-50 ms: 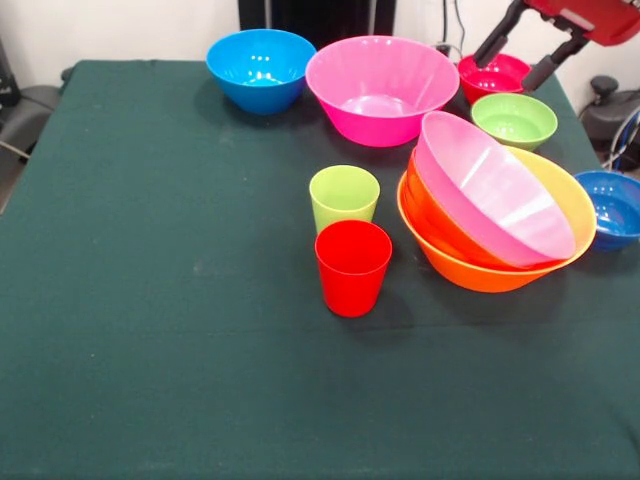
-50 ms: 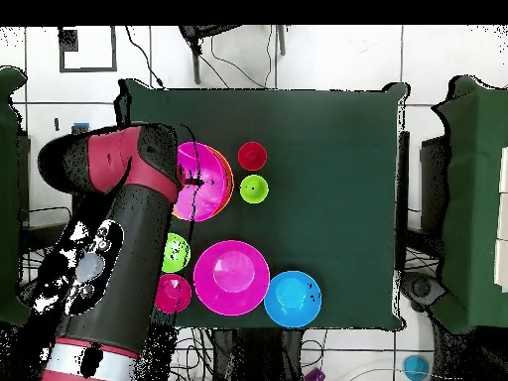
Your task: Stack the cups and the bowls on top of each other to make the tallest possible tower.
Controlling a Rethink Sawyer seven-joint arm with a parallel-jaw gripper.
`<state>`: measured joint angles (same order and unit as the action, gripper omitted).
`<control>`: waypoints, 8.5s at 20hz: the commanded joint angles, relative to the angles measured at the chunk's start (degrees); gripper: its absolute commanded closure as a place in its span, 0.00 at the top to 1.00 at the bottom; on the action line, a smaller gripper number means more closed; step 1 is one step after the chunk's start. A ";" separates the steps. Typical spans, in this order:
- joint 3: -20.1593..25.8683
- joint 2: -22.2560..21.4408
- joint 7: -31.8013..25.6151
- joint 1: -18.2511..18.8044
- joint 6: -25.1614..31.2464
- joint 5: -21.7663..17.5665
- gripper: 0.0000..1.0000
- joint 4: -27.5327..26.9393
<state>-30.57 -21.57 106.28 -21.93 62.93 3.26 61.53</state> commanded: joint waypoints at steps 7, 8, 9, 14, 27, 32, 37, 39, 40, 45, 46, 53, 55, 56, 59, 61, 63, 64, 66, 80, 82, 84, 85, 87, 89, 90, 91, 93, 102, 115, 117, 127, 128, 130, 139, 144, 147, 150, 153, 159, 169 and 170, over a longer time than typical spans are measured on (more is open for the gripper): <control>8.51 -0.01 2.24 1.83 0.45 -0.31 1.00 3.72; 8.60 0.17 2.29 1.93 0.19 -0.34 1.00 3.56; 8.61 0.23 2.35 1.95 0.16 -0.40 1.00 3.44; 8.44 0.03 2.54 1.76 0.07 -0.61 1.00 3.29; 8.80 0.52 2.96 2.27 -2.34 -0.73 1.00 3.08; 8.69 0.18 2.40 2.37 -2.80 -1.13 1.00 3.70; 8.70 -0.58 1.84 2.55 -4.21 -1.44 1.00 4.77; 8.33 -0.52 1.63 2.46 -5.76 -2.25 1.00 4.73; 8.18 -0.58 1.56 2.50 -6.87 -2.59 1.00 4.86; 9.01 0.67 -1.63 4.01 -7.34 -3.20 1.00 2.60; 9.76 1.20 -2.53 4.58 -7.08 -2.95 1.00 2.12; 12.99 2.47 -4.52 6.69 -6.65 -2.62 1.00 1.05; 13.11 2.39 -5.26 6.61 -5.09 -3.52 1.00 1.05; 13.06 2.63 -5.06 6.59 -5.06 -3.90 1.00 0.77; 13.63 2.62 -4.74 6.93 -6.15 -4.08 1.00 1.12; 14.21 2.77 -4.81 7.20 -6.70 -3.97 1.00 1.21; 14.52 3.00 -4.67 7.33 -7.29 -4.10 1.00 1.17; 14.69 3.07 -4.63 7.41 -7.54 -4.18 1.00 1.21; 14.90 3.17 -4.58 7.57 -7.84 -4.40 1.00 1.21; 14.40 4.31 -5.07 8.16 -9.56 -6.96 1.00 0.58; 14.06 3.87 -5.24 8.00 -9.89 -7.59 1.00 1.39; 13.68 3.52 -5.61 7.86 -9.78 -8.38 1.00 1.61; 13.50 3.48 -5.89 7.79 -9.36 -8.82 1.00 1.36; 13.80 3.52 -6.30 8.01 -8.48 -9.15 1.00 0.91; 14.89 3.53 -6.30 8.56 -8.84 -8.76 1.00 1.28; 15.66 3.33 -6.37 8.94 -9.53 -8.42 1.00 2.10; 16.53 3.24 -6.55 9.36 -10.27 -8.03 1.00 2.85; 17.52 3.25 -6.86 9.87 -11.22 -7.94 1.00 3.63; 19.90 3.52 -7.91 11.22 -10.75 -8.78 1.00 3.70; 19.36 3.39 -10.53 10.86 -4.02 -12.78 1.00 2.33; 19.66 3.18 -10.53 11.02 -4.12 -13.15 1.00 2.80; 22.24 3.53 -10.52 12.45 -5.97 -13.61 1.00 4.56; 22.32 3.66 -10.48 12.52 -6.13 -13.79 1.00 4.57; 22.45 4.21 -10.41 12.64 -6.19 -14.13 1.00 4.32; 21.98 5.08 -10.91 12.62 -3.36 -15.73 1.00 2.83; 22.14 5.45 -11.02 12.88 -2.91 -16.28 1.00 2.22; 22.63 6.04 -10.62 13.26 -3.57 -16.24 1.00 2.08; 22.76 6.80 -9.87 13.30 -4.30 -16.55 1.00 2.00; 22.71 7.64 -9.50 13.28 -3.97 -17.04 1.00 1.16; 22.15 8.71 -9.22 13.14 -3.61 -17.53 1.00 0.36; 22.33 8.92 -9.55 13.42 -3.24 -16.68 1.00 0.89; 22.46 8.39 -9.86 13.54 -3.17 -16.55 1.00 1.73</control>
<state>-15.47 -13.99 106.28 -9.67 56.15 -9.38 61.77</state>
